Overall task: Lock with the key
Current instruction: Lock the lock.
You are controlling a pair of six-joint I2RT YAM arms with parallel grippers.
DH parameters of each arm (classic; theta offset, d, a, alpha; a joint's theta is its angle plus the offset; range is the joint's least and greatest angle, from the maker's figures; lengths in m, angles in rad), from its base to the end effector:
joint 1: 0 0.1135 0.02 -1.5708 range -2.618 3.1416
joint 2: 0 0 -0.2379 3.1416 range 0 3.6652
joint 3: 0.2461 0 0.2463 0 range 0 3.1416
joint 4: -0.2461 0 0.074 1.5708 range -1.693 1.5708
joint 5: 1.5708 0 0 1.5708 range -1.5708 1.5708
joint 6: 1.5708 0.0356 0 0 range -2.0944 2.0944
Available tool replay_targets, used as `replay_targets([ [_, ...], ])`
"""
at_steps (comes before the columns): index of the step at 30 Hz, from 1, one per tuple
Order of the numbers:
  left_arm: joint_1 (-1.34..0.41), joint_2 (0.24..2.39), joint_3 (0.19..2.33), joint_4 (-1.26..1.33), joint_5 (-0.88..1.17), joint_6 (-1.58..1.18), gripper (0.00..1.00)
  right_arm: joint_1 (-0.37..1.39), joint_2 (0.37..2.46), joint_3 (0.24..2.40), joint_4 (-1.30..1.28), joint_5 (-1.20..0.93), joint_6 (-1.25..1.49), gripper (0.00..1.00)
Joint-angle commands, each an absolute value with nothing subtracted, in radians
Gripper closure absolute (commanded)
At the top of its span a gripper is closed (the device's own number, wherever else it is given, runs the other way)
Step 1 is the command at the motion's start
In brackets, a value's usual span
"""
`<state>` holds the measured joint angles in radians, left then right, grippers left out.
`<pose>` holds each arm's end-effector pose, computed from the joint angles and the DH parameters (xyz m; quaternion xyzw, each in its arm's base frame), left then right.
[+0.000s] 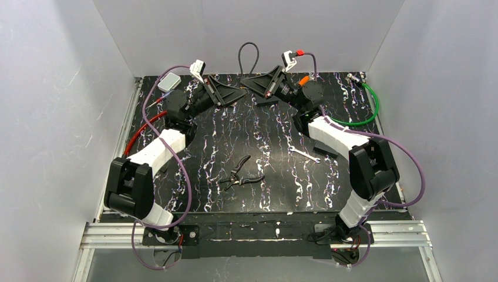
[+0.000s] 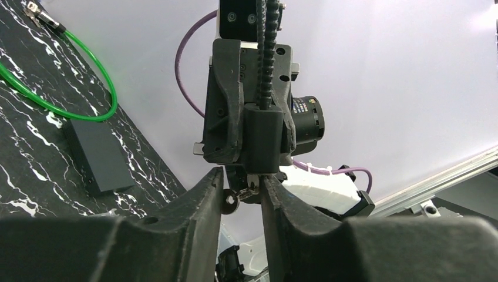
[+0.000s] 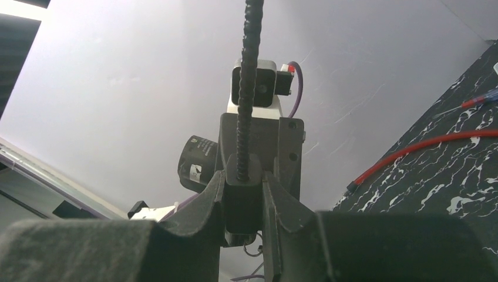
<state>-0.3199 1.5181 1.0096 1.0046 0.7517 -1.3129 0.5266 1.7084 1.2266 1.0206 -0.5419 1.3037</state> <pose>0.3087 -0.1279 0.3348 0.0505 0.5688 -0.7110 0.4104 0.3209 0.2078 0.3453 -0.0353 0.5282 0.7448 0.4063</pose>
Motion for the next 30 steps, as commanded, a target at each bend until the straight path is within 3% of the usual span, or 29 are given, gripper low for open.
replay_targets([
  [1,-0.331,1.522,1.048,1.029,0.742,-1.312,0.78,0.539,1.713,1.232,1.113,-0.519,1.293,0.99],
  [10,-0.332,1.519,1.022,1.074,0.731,-1.377,0.99,0.541,1.711,1.201,1.198,-0.514,1.337,0.99],
  [30,-0.422,1.434,0.859,0.942,0.864,-1.238,1.0,0.48,1.698,1.221,1.226,-0.489,1.373,0.99],
])
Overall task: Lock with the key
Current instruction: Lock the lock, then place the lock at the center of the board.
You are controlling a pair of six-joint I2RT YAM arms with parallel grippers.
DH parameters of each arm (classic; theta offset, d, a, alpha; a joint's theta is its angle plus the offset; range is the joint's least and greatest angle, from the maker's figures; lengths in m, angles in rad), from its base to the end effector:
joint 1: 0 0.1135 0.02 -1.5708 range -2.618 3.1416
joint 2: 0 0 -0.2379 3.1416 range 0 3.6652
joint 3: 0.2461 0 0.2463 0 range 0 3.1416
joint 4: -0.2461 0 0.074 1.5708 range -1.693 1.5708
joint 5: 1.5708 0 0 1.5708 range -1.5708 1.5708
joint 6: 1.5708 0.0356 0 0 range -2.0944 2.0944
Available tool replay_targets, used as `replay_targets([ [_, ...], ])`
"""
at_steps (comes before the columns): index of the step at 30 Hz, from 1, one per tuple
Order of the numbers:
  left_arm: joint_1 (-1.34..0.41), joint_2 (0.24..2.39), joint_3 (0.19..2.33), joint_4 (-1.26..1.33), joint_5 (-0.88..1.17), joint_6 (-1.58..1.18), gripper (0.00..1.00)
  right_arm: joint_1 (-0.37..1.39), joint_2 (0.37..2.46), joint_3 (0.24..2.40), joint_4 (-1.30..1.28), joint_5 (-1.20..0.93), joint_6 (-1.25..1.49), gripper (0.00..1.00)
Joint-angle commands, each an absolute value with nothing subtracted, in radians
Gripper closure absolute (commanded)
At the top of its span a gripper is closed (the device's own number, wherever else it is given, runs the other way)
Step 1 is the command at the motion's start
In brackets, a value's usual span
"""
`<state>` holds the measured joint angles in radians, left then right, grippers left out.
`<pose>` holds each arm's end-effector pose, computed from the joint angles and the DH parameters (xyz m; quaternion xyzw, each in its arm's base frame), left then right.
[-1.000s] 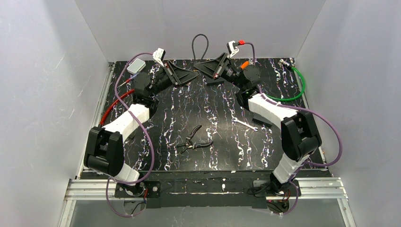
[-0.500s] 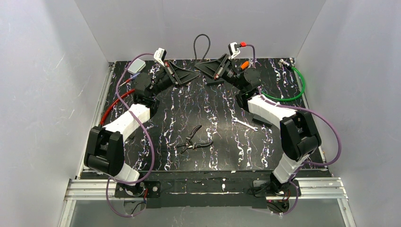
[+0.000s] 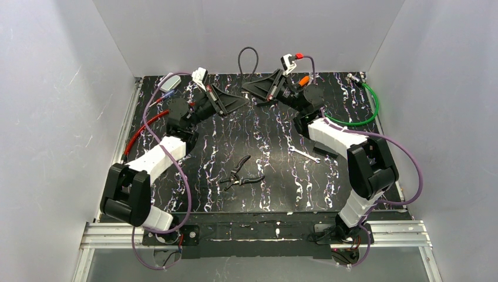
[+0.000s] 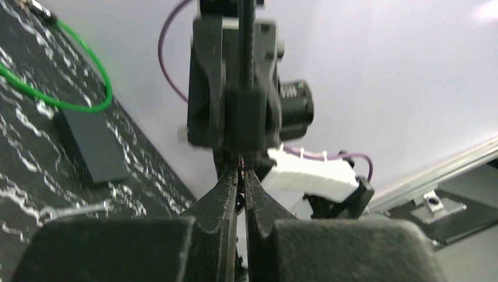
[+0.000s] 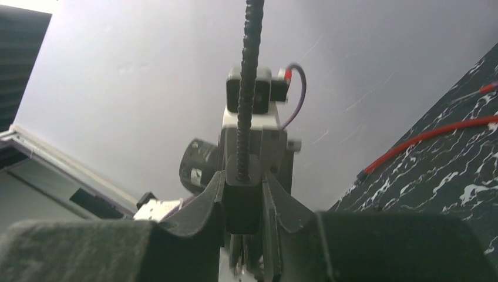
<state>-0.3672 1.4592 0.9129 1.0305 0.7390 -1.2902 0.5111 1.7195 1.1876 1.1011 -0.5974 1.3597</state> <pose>0.2878 -0.1364 0.3238 0.0621 0.5693 -0.7145 0.4019 0.3205 0.2027 0.3351 -0.0463 0.5244 0.7586 0.3838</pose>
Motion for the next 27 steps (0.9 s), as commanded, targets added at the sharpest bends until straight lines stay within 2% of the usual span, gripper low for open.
replay_targets([
  [1,-0.423,1.433,0.855,0.94,0.863,-1.237,1.0,0.475,1.697,1.221,1.226,-0.489,1.374,0.99],
  [15,-0.414,1.403,0.849,0.909,0.886,-1.21,1.0,0.469,1.681,1.212,1.168,-0.554,1.294,0.99],
  [23,-0.247,1.312,0.857,0.812,0.945,-1.15,1.0,0.469,1.604,1.162,0.854,-0.684,0.978,0.99],
  [27,-0.143,1.245,0.857,0.671,0.961,-1.064,1.0,0.469,1.574,1.147,0.621,-0.701,0.8,0.99],
])
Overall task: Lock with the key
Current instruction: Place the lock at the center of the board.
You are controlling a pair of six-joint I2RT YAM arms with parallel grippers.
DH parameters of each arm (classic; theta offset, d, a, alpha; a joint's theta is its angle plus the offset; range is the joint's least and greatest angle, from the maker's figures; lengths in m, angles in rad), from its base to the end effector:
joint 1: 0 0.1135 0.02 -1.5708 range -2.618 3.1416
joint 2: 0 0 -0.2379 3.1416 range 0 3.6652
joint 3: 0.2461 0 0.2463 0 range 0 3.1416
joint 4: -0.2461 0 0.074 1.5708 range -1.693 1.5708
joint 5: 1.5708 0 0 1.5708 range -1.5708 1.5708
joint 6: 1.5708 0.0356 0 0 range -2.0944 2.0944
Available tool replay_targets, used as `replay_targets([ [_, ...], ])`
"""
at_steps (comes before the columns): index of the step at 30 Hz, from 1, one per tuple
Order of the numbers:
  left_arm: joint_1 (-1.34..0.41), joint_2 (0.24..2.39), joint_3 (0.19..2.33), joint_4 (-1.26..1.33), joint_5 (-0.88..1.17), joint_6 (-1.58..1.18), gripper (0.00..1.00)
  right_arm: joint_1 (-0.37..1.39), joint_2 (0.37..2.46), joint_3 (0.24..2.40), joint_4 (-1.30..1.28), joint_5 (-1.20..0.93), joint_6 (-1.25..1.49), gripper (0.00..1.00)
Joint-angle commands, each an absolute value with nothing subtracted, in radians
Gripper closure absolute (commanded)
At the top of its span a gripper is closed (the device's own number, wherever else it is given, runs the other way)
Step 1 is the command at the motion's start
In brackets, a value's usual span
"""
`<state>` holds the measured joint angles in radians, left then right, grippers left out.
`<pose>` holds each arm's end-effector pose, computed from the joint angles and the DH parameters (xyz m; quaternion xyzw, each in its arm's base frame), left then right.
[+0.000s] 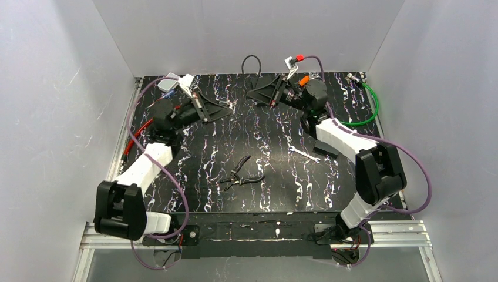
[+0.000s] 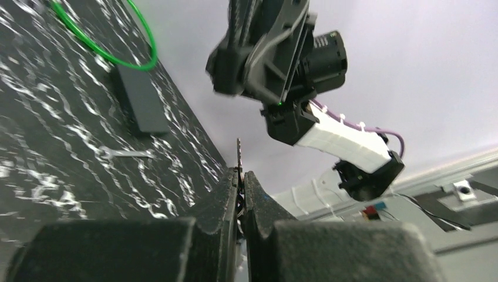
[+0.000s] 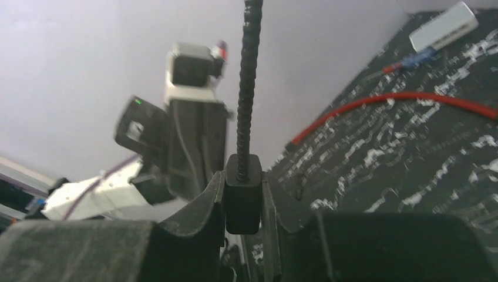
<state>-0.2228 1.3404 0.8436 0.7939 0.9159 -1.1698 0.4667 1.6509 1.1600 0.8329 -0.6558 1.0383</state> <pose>0.2822 -0.0929 0.3120 0.0731 0.6368 -0.6642 0.3846 0.3245 0.1878 0.3252 -0.0986 0.5978 0.6642 0.4378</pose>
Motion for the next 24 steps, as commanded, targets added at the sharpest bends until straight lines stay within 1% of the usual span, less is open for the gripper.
replay_targets([
  [1,-0.121,1.23,0.861,0.617,0.963,-1.03,1.0,0.469,1.568,1.137,0.569,-0.695,0.762,0.99],
  [4,-0.076,1.201,0.865,0.511,0.965,-0.947,1.0,0.468,1.551,1.091,0.43,-0.658,0.666,0.99],
  [7,-0.071,1.185,0.873,0.38,0.941,-0.833,1.0,0.468,1.548,1.027,0.327,-0.62,0.593,0.99],
  [12,-0.084,1.265,0.888,0.275,0.902,-0.723,1.0,0.451,1.586,0.951,0.273,-0.577,0.546,0.99],
  [18,-0.166,1.372,0.944,0.241,0.855,-0.668,1.0,0.36,1.697,0.965,0.202,-0.603,0.479,0.99],
  [24,-0.212,1.452,0.993,0.233,0.845,-0.646,1.0,0.313,1.816,0.974,0.22,-0.611,0.469,0.98],
])
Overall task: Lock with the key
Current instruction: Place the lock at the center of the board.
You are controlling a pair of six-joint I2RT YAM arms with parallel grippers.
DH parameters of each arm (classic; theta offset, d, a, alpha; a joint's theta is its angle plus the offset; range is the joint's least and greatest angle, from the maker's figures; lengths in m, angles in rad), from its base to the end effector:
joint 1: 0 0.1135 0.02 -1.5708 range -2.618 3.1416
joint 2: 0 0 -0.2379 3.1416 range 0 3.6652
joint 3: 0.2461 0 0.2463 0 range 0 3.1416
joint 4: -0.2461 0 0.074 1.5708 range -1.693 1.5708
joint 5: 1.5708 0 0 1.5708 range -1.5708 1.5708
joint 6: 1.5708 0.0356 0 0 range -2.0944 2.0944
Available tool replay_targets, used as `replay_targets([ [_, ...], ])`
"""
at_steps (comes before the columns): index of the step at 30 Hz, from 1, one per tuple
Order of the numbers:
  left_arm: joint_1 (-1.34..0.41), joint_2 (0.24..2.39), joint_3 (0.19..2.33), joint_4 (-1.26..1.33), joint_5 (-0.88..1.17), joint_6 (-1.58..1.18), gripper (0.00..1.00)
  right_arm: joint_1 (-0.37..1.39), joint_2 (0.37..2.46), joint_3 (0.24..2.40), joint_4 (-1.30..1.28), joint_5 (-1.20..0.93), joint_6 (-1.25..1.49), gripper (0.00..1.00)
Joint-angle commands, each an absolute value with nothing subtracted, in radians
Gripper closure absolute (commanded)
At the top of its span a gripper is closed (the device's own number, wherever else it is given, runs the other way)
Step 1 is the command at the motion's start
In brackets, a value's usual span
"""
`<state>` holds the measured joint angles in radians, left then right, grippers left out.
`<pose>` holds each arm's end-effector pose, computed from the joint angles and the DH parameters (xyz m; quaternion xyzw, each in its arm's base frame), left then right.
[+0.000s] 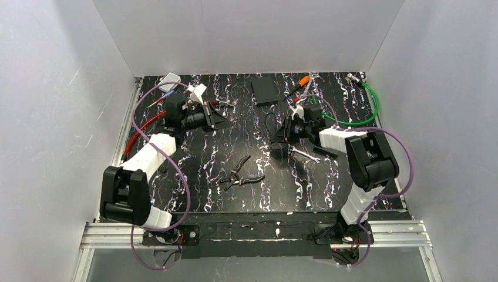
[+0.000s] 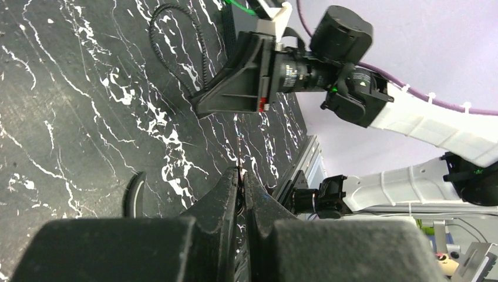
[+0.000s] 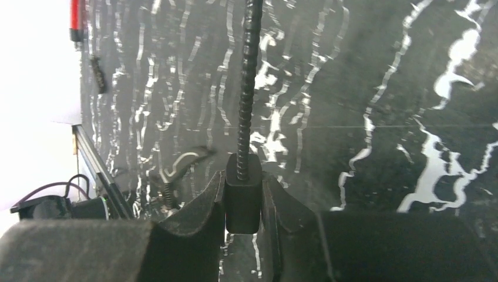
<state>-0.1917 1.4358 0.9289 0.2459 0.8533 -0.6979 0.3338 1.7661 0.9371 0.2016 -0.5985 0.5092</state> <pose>0.3091 -0.0873 0.2606 0.0632 0.7621 -0.5349 0.3593 0.3293 0.1354 0.1506 -0.0589 0.8597 0.4173 0.2888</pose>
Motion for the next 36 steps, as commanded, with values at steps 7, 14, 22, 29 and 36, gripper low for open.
replay_targets([
  [7,-0.267,1.478,1.017,0.197,0.791,-0.563,1.0,0.286,1.878,0.991,0.216,-0.58,0.452,0.78],
  [14,-0.35,1.557,1.126,0.134,0.694,-0.478,1.0,0.27,1.876,0.99,0.17,-0.545,0.448,0.4],
  [22,-0.48,1.747,1.356,-0.023,0.508,-0.378,1.0,0.228,1.738,1.04,0.03,-0.516,0.345,0.15],
  [29,-0.545,1.925,1.497,0.012,0.47,-0.351,0.99,0.166,1.601,1.07,-0.061,-0.547,0.266,0.05],
  [36,-0.59,2.092,1.624,0.033,0.446,-0.317,0.97,0.078,1.527,1.063,-0.115,-0.563,0.236,0.02],
])
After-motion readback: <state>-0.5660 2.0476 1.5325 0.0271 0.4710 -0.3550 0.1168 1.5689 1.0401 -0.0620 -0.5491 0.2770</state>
